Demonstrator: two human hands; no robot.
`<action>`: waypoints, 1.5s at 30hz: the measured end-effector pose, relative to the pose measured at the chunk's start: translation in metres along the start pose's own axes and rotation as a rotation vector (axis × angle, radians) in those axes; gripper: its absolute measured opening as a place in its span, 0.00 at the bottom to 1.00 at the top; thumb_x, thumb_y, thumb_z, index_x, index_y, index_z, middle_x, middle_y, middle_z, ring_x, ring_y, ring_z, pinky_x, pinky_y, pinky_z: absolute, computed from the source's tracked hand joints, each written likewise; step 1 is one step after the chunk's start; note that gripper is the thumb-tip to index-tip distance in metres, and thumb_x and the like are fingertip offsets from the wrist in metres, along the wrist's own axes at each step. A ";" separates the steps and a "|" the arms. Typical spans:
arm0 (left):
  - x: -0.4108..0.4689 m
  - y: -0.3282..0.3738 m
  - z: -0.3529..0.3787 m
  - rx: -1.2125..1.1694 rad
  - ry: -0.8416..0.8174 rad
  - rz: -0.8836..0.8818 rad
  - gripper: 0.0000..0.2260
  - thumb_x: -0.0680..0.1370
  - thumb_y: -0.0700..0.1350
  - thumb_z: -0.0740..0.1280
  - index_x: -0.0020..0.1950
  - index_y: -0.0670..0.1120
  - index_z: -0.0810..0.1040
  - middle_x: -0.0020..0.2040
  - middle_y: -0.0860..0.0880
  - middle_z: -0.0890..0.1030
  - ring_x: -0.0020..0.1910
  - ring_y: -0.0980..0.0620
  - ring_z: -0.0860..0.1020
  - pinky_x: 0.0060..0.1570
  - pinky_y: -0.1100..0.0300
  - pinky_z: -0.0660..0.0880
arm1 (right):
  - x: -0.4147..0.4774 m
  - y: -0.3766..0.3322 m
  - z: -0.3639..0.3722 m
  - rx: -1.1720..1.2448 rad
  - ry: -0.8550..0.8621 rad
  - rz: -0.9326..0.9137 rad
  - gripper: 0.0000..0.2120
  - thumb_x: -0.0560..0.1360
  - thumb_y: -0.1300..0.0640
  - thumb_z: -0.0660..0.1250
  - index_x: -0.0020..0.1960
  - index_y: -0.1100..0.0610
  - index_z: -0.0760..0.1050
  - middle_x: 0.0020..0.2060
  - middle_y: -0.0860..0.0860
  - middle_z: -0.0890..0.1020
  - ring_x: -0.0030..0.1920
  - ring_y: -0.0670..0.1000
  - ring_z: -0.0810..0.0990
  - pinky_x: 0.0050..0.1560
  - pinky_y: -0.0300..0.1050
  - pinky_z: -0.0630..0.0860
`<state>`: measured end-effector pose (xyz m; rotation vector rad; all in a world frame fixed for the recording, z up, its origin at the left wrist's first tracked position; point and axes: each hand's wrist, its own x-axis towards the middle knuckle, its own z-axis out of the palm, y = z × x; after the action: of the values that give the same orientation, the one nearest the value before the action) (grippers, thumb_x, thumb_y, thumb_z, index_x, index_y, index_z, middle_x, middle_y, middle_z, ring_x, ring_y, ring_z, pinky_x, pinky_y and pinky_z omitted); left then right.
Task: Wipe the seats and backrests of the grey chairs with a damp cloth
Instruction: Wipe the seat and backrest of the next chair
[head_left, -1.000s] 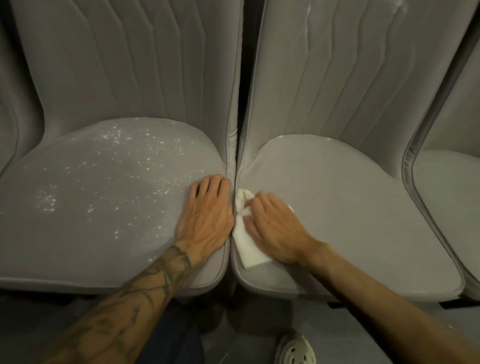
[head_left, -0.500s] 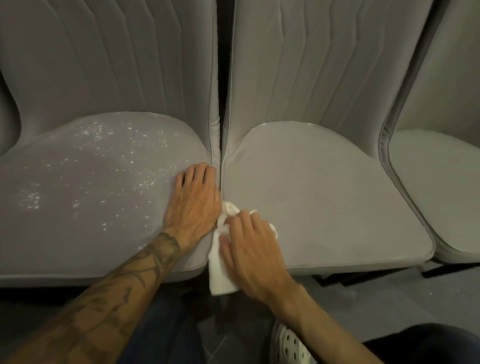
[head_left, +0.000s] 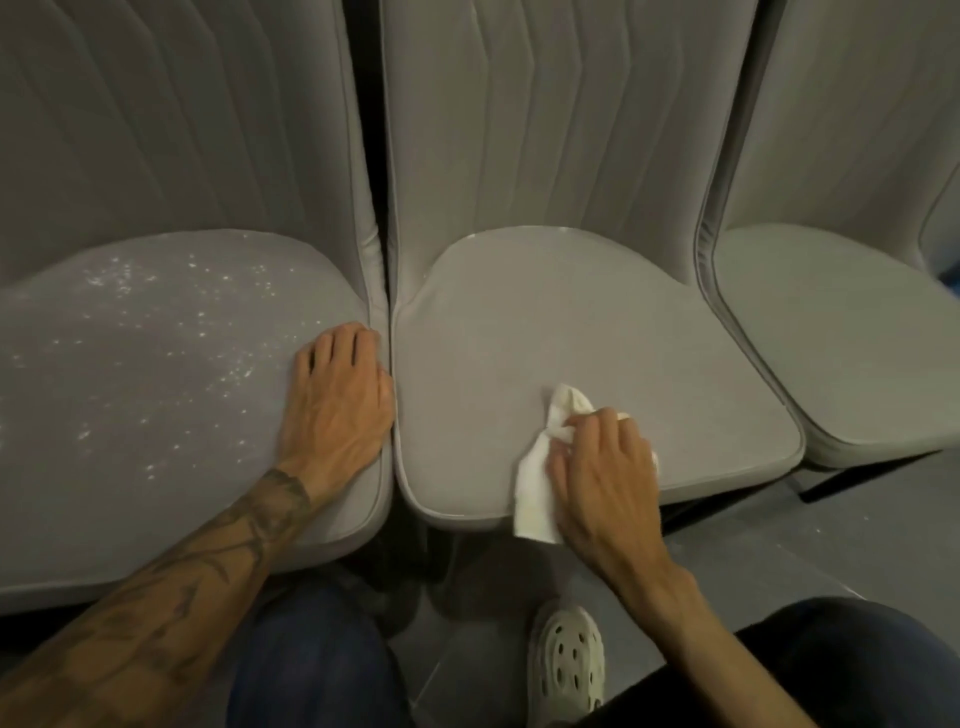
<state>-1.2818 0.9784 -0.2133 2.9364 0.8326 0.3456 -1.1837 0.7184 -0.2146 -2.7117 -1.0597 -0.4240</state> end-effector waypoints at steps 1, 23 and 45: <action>0.000 0.000 0.001 0.001 0.005 -0.001 0.16 0.83 0.45 0.51 0.64 0.41 0.72 0.62 0.39 0.76 0.59 0.39 0.74 0.62 0.43 0.70 | 0.001 -0.016 0.003 0.013 0.011 -0.001 0.10 0.82 0.53 0.55 0.48 0.57 0.70 0.43 0.56 0.71 0.43 0.57 0.69 0.43 0.58 0.69; 0.003 -0.006 0.014 -0.009 0.110 0.042 0.17 0.82 0.49 0.52 0.63 0.41 0.71 0.60 0.38 0.74 0.55 0.36 0.72 0.56 0.38 0.70 | 0.011 0.039 0.009 -0.004 -0.015 -0.186 0.10 0.83 0.54 0.55 0.50 0.59 0.71 0.46 0.57 0.73 0.44 0.59 0.70 0.44 0.56 0.66; 0.009 0.006 -0.003 0.065 0.045 0.026 0.15 0.81 0.48 0.54 0.59 0.41 0.75 0.58 0.38 0.78 0.54 0.38 0.76 0.54 0.42 0.71 | 0.134 0.056 0.034 -0.101 -0.198 -0.050 0.15 0.83 0.51 0.52 0.58 0.60 0.70 0.55 0.59 0.75 0.54 0.60 0.72 0.54 0.53 0.66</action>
<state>-1.2719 0.9777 -0.2081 3.0126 0.8270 0.3958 -1.0445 0.7714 -0.2058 -2.8693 -1.1888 -0.2260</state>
